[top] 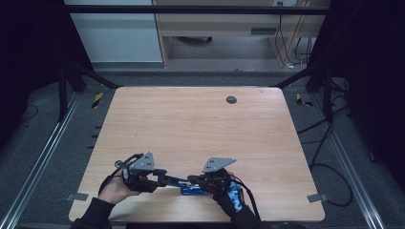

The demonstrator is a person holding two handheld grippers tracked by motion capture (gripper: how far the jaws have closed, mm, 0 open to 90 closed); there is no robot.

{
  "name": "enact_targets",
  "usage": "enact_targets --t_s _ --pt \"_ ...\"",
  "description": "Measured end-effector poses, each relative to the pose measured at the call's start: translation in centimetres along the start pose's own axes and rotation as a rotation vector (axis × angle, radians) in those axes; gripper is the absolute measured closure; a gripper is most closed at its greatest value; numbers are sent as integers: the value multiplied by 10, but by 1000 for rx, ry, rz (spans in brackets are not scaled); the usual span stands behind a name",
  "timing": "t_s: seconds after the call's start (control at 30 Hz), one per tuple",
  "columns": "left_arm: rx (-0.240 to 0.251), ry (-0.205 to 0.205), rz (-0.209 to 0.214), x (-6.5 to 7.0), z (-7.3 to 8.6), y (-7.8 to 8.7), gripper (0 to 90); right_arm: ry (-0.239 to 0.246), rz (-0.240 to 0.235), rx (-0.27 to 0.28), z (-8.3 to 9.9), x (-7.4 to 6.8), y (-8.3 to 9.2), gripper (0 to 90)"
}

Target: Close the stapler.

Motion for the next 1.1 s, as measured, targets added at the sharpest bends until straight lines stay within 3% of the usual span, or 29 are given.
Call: enact_targets --t_s 0.23,0.77,1.03,1.1 --pt "3 1 2 0 0 0 592 14 -20 -1 -11 -8 -20 900" --pt "20 13 9 -1 1 1 588 20 -22 -12 -12 -9 -30 900" --pt "100 37 -31 -4 -1 17 534 17 -16 -9 -11 -8 -31 900" --pt "159 67 -79 -8 0 28 534 16 -15 -9 -11 -8 -31 900"
Point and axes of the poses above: each handheld gripper's, and its own axes: y roughly backward along the jaws, z roughly out of its underside, x roughly to its right, the point moved 2 cm from there along -y, roughly forward along the jaws, and after that the axes turned 5 degrees about -x, right-handed, at the moved point
